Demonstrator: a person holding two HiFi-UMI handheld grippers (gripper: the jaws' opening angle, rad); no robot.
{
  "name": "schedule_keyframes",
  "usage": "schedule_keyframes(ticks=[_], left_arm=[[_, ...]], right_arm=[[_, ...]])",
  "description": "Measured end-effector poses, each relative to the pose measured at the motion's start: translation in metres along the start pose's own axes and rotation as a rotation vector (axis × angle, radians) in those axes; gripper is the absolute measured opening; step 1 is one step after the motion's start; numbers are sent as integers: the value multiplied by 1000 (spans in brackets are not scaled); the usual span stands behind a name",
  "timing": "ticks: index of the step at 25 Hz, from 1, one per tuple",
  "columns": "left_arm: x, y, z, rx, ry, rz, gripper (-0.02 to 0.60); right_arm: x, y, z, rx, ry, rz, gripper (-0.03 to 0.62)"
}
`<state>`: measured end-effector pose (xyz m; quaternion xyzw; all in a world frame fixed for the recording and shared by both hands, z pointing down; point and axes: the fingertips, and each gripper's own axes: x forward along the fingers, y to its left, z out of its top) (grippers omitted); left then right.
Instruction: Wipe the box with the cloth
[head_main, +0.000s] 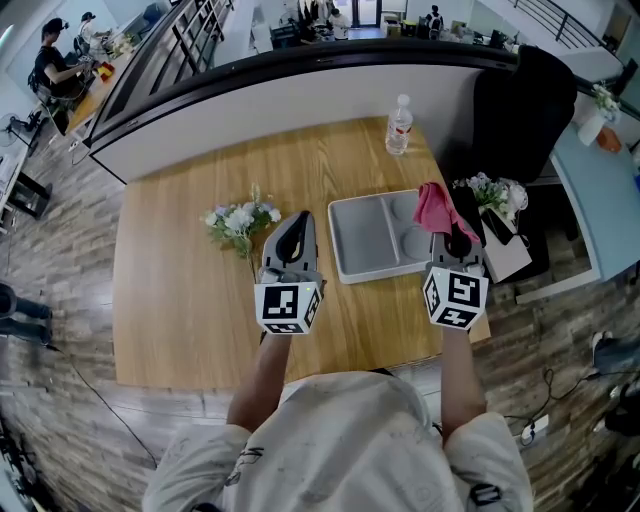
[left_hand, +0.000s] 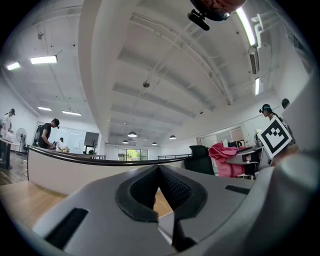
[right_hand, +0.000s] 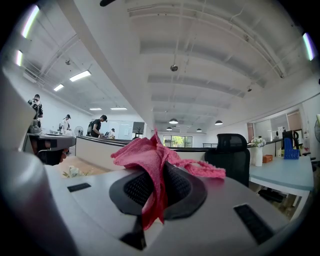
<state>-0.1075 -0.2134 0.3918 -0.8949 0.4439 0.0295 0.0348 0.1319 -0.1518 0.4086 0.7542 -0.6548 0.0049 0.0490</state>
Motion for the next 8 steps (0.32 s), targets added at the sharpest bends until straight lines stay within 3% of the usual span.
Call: schedule_keyframes(ticks=[8], left_arm=[[-1, -2, 0, -1, -2, 2, 8]], right_arm=[[-2, 2, -2, -2, 0, 10, 54]])
